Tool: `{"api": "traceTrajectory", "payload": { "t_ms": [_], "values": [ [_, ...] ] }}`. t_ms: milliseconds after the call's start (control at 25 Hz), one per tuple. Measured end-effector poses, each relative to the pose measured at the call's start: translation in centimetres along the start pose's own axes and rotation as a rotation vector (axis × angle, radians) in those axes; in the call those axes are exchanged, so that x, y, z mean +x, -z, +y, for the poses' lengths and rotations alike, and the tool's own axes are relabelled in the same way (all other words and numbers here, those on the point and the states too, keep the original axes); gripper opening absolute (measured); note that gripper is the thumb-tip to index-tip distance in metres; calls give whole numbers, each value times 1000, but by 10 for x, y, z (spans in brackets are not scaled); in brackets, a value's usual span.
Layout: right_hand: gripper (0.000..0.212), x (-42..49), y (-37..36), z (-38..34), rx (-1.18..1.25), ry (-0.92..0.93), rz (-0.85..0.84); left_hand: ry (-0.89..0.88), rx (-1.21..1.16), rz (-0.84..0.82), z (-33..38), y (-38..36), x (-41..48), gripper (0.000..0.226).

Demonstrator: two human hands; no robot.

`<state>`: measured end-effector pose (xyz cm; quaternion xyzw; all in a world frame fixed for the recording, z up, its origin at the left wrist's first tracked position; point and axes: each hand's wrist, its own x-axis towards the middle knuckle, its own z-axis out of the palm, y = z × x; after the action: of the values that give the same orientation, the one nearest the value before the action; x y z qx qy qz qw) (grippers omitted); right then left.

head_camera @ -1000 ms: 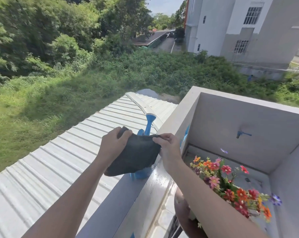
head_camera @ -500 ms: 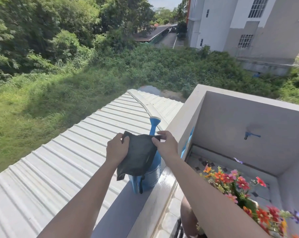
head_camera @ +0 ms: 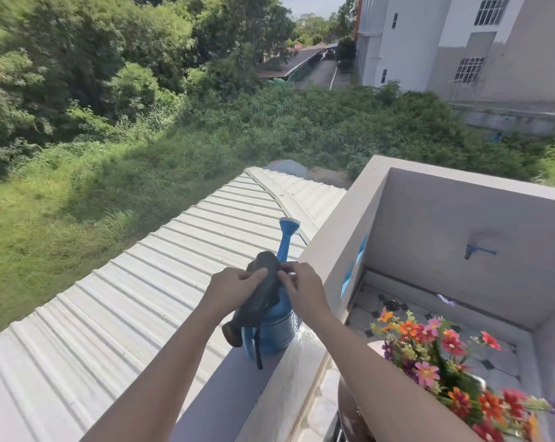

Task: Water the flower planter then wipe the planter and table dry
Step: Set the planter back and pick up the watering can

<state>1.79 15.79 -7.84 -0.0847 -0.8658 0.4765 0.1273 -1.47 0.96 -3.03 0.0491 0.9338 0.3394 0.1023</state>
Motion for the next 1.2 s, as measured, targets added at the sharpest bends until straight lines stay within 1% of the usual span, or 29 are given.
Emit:
{"api": "traceTrajectory", "payload": {
  "t_ms": [80, 160, 240, 320, 400, 480, 520, 600, 640, 680, 760, 800, 840, 920, 1080, 1200],
  "values": [
    [25, -4, -1, 3, -69, 38, -39, -29, 125, 58, 11, -6, -10, 34],
    [27, -7, 0, 2, -112, 62, -48, -62, 315, 134, 20, -15, -19, 31],
    [32, -9, 1, 5, -181, 105, -58, -37, 398, 186, 24, -23, -25, 31],
    [40, -13, -2, 10, -278, 136, -108, -12, 396, 198, 24, -25, -25, 35],
    [46, -20, -5, 14, -362, 137, -142, -48, 384, 195, 23, -24, -23, 36],
    [51, -26, -8, 12, -406, 109, -148, -97, 344, 195, 20, -24, -23, 31],
    [60, -29, -9, 10, -420, 81, -154, -116, 318, 190, 19, -23, -23, 28],
    [89, -33, -9, 6, -438, 18, -158, -140, 280, 185, 16, -21, -24, 25],
    [95, -36, -8, 4, -450, -5, -156, -146, 263, 185, 16, -19, -25, 25],
    [90, -38, -8, 1, -450, -19, -144, -154, 244, 185, 17, -16, -27, 26],
    [64, -40, -2, -9, -424, -36, -100, -179, 191, 189, 26, -5, -30, 27],
    [56, -39, 3, -17, -407, -37, -64, -195, 173, 192, 34, 2, -32, 27],
    [53, -39, 9, -28, -396, -34, -17, -212, 166, 198, 44, 11, -35, 27],
    [53, -41, 28, -49, -385, -13, 81, -258, 171, 219, 68, 30, -44, 27],
    [62, -52, 81, -90, -401, 34, 245, -375, 155, 246, 128, 62, -74, 29],
    [56, -77, 135, -109, -436, 47, 373, -493, 99, 235, 176, 70, -114, 30]
  ]
}}
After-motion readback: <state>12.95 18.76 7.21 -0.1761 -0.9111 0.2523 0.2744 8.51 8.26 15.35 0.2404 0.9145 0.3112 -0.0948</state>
